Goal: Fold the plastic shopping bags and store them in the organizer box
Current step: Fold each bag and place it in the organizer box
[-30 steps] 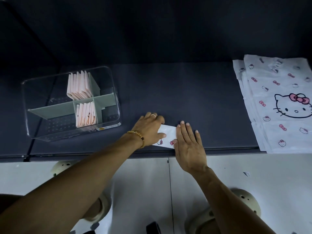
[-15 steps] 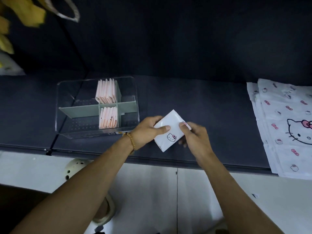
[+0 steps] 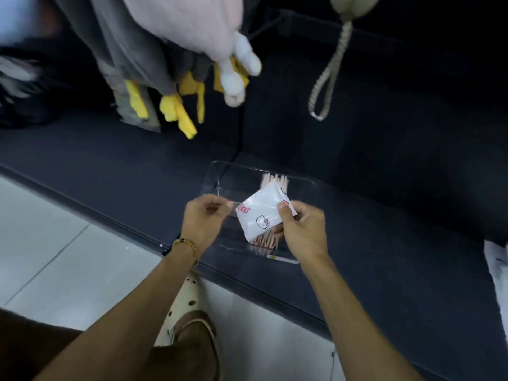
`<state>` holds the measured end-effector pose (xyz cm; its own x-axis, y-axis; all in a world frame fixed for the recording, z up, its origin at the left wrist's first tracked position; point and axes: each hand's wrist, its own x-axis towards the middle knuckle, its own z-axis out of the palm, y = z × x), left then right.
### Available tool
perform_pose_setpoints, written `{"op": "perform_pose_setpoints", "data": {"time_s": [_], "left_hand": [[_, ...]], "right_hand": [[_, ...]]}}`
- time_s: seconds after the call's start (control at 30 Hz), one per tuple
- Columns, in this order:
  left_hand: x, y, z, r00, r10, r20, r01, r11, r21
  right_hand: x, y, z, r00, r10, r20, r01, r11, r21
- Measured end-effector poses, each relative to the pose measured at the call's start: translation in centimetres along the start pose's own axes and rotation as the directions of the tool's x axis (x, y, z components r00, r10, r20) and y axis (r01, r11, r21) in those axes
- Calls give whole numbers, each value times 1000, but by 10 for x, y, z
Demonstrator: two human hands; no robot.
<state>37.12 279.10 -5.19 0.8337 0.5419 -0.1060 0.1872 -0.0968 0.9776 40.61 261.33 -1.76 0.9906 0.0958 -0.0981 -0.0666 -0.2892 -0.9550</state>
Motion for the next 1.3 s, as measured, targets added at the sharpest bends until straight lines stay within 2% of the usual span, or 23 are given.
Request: {"op": "perform_pose_setpoints", "data": {"time_s": [0.07,0.13,0.2,0.23,0.37,0.43,0.57,0.63,0.77,0.93,1.03,1.17,1.3], "left_hand": [[12,-17,-30,979,32,-203,-5,991,132],[19,-35,-46,963,-75,-260,116,982,146],[23,-51,-48,959,-225,-170,243,966,94],[23,-56,-46,960,-256,-117,264,962,65],[24,-62,-34,963,-267,-46,265,963,-54],[24,-61,-24,969,-245,2,245,966,-86],[21,-63,-2,973,-225,44,228,968,-107],[22,-64,3,968,-249,37,252,961,-115],[21,-59,4,959,-283,13,282,949,-143],[-5,-38,3,956,-290,-55,266,927,-265],[-23,-21,7,955,-281,-92,243,924,-295],[-54,4,33,968,-250,24,243,907,-345],[-93,12,89,958,-202,202,258,914,-313]], "right_hand": [[10,-9,32,998,-47,-37,46,998,-30],[21,-15,59,996,-64,-56,60,997,-54],[30,-17,80,996,-67,-66,60,992,-111],[35,-17,89,993,-81,-80,67,986,-155],[51,-16,107,969,-186,-166,106,910,-400],[58,-14,113,979,-167,-116,99,891,-444],[72,-3,125,997,0,79,40,864,-502],[78,2,127,990,72,120,0,858,-514],[80,7,121,991,82,107,-20,878,-478],[63,1,98,1000,8,22,0,952,-306],[47,-2,69,999,23,-36,-29,984,-174],[26,7,7,985,29,-173,-45,995,-93],[-1,34,-81,931,50,-362,-69,997,-39]]}}
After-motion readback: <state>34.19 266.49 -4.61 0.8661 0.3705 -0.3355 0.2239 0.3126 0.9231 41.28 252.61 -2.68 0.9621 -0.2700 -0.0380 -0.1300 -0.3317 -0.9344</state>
